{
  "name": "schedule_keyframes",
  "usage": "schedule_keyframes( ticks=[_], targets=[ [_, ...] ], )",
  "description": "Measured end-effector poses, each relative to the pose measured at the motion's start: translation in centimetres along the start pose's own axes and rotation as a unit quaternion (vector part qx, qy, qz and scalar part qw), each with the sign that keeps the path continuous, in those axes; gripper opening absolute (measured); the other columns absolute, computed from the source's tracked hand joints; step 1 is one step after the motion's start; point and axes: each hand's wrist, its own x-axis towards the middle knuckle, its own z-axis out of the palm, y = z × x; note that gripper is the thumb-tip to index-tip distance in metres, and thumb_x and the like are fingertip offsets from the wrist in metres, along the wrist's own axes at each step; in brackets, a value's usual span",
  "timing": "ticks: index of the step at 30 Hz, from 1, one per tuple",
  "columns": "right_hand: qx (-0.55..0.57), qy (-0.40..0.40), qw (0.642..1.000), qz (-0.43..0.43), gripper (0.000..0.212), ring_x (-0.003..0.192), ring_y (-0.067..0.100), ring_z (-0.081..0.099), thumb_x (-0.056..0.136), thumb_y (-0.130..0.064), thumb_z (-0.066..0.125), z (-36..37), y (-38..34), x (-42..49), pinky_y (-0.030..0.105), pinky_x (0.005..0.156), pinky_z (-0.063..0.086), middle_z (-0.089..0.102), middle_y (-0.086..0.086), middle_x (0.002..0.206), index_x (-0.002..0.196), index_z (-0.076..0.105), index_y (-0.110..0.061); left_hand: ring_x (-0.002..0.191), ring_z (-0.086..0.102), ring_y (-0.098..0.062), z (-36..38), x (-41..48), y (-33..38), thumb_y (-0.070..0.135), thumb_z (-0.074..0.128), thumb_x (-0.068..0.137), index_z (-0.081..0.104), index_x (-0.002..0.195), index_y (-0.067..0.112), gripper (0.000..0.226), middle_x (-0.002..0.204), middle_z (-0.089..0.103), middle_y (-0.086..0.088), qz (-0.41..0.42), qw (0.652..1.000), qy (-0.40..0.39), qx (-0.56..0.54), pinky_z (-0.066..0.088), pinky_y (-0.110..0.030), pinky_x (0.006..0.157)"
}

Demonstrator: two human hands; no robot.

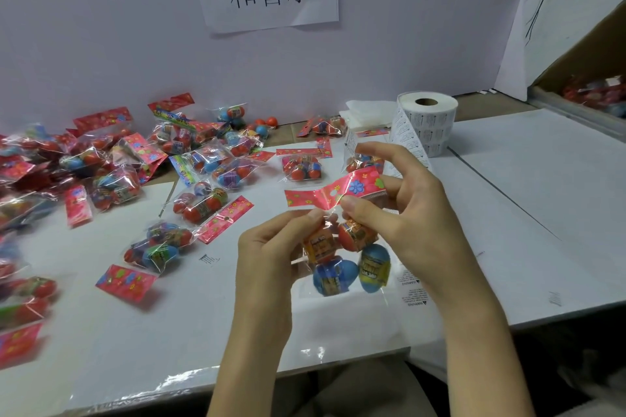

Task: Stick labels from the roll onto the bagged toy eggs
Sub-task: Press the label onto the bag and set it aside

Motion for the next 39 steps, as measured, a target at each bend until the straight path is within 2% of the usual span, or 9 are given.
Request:
schedule_keyframes(
  ticks=[2, 7, 9, 12, 17, 22, 31, 35, 39],
  targets=[
    [0.004, -0.004, 1.000, 0.001, 0.057, 0.106, 0.014, 0.071, 0.084, -0.029, 0.081, 0.11, -0.16, -0.01, 0.040, 0.090, 0.062, 0.071, -0.005, 0.123, 0.127, 0.051, -0.051, 0.086, 0.076, -0.023, -0.05, 0.02, -0.07, 0.022, 0.067, 0.090, 0.081, 0.065, 0.022, 0.029, 0.075, 0.076, 0.001, 0.002, 1.000, 0.014, -0.009, 0.062, -0.028, 0.064],
    [0.019, -0.031, 0.999, 0.011, 0.055, 0.106, 0.009, 0.071, 0.083, -0.036, 0.078, 0.01, -0.27, -0.01, 0.041, 0.092, 0.061, 0.073, -0.016, 0.113, 0.127, 0.050, -0.052, 0.076, 0.075, -0.019, -0.13, -0.24, 0.25, 0.029, 0.069, 0.079, 0.082, 0.066, 0.024, 0.019, 0.075, 0.077, -0.001, 0.008, 0.999, 0.033, -0.032, 0.058, -0.024, 0.057],
    [0.019, -0.044, 0.999, 0.014, 0.055, 0.106, 0.007, 0.071, 0.084, -0.032, 0.079, -0.14, -0.15, -0.04, 0.043, 0.095, 0.059, 0.075, -0.019, 0.106, 0.127, 0.050, -0.052, 0.076, 0.075, -0.017, -0.27, -0.24, 0.20, 0.024, 0.067, 0.089, 0.083, 0.067, 0.026, 0.027, 0.074, 0.077, 0.001, 0.017, 0.999, 0.039, -0.027, 0.058, -0.024, 0.058],
    [0.023, -0.042, 0.999, 0.017, 0.056, 0.113, 0.014, 0.069, 0.086, -0.024, 0.079, -0.40, 0.04, -0.04, 0.045, 0.098, 0.058, 0.076, -0.014, 0.106, 0.127, 0.052, -0.051, 0.075, 0.075, -0.015, -0.25, -0.45, 0.40, 0.034, 0.065, 0.078, 0.083, 0.067, 0.028, 0.022, 0.073, 0.077, 0.003, 0.025, 0.999, 0.025, -0.025, 0.058, -0.022, 0.058],
    [0.047, -0.038, 0.998, 0.020, 0.057, 0.096, 0.013, 0.075, 0.086, -0.011, 0.078, -0.65, 0.31, -0.02, 0.034, 0.081, 0.063, 0.078, -0.010, 0.101, 0.127, 0.056, -0.044, 0.084, 0.076, -0.015, -0.12, -0.64, 0.30, 0.040, 0.061, 0.075, 0.084, 0.070, 0.034, 0.024, 0.081, 0.079, 0.004, 0.028, 1.000, 0.004, -0.002, 0.060, -0.022, 0.061],
    [0.056, -0.023, 0.998, 0.021, 0.058, 0.094, 0.013, 0.075, 0.086, -0.007, 0.077, -0.77, 0.42, -0.01, 0.027, 0.072, 0.063, 0.077, -0.011, 0.102, 0.125, 0.056, -0.045, 0.089, 0.076, -0.013, 0.08, -0.64, 0.36, 0.044, 0.059, 0.077, 0.084, 0.075, 0.039, 0.025, 0.087, 0.080, 0.006, 0.032, 0.999, -0.002, 0.016, 0.058, -0.018, 0.063],
    [0.038, -0.006, 0.999, 0.020, 0.058, 0.113, 0.022, 0.068, 0.086, -0.013, 0.080, -0.65, 0.10, -0.15, 0.053, 0.096, 0.057, 0.077, -0.002, 0.104, 0.131, 0.057, -0.041, 0.088, 0.074, -0.011, -0.29, -0.55, 0.32, 0.045, 0.059, 0.078, 0.084, 0.076, 0.036, 0.027, 0.089, 0.080, 0.004, 0.030, 0.999, -0.019, 0.013, 0.056, -0.014, 0.063],
    [0.031, -0.007, 0.999, 0.017, 0.056, 0.111, 0.021, 0.069, 0.086, -0.013, 0.080, -0.63, -0.14, -0.18, 0.056, 0.100, 0.053, 0.078, -0.004, 0.092, 0.129, 0.058, -0.042, 0.090, 0.074, -0.011, -0.28, -0.47, 0.13, 0.046, 0.059, 0.077, 0.084, 0.075, 0.038, 0.027, 0.088, 0.080, 0.005, 0.032, 0.999, -0.017, 0.013, 0.055, -0.014, 0.062],
    [0.033, 0.001, 0.999, 0.022, 0.058, 0.102, 0.020, 0.072, 0.083, -0.013, 0.081, -0.69, -0.29, -0.17, 0.053, 0.094, 0.058, 0.078, -0.003, 0.087, 0.129, 0.060, -0.040, 0.089, 0.074, -0.011, -0.29, -0.38, 0.01, 0.046, 0.059, 0.077, 0.084, 0.075, 0.038, 0.026, 0.086, 0.080, 0.004, 0.034, 0.999, -0.017, 0.004, 0.055, -0.014, 0.062]
  ],
)
